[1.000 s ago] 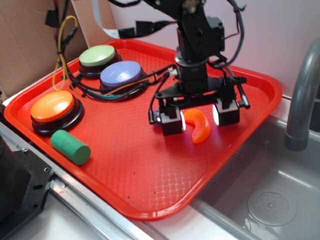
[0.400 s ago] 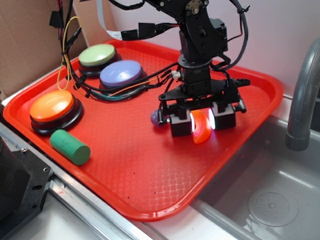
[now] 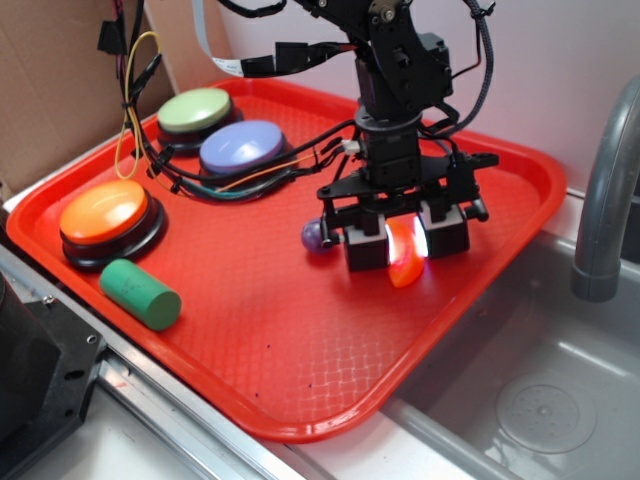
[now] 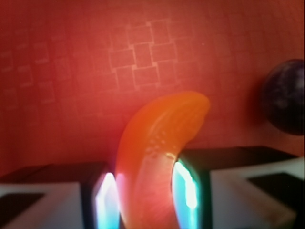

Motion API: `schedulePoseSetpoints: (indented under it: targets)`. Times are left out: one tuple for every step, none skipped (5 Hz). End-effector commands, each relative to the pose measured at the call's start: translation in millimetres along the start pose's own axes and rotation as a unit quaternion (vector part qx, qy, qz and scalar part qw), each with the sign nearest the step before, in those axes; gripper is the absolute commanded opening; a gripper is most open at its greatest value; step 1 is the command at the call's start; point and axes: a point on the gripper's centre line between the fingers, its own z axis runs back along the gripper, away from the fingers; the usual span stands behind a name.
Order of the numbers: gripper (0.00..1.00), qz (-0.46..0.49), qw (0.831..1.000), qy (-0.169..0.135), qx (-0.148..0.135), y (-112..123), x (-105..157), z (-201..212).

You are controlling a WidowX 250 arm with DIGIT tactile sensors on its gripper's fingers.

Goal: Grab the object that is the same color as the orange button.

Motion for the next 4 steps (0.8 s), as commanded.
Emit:
schedulePoseSetpoints:
  targets:
    - [0.00, -0.107, 0.994, 0.001, -0.010, -3.0, 12.5, 17.7]
    - [0.00, -0.193, 0.981, -0.027, 0.013, 0.6, 14.2, 45.0]
    - [0.00, -0.281, 0.958, -0.054, 0.024, 9.2, 16.5, 71.7]
    - [0.00, -0.345, 0.938, -0.007, 0.015, 20.2, 26.4, 113.1]
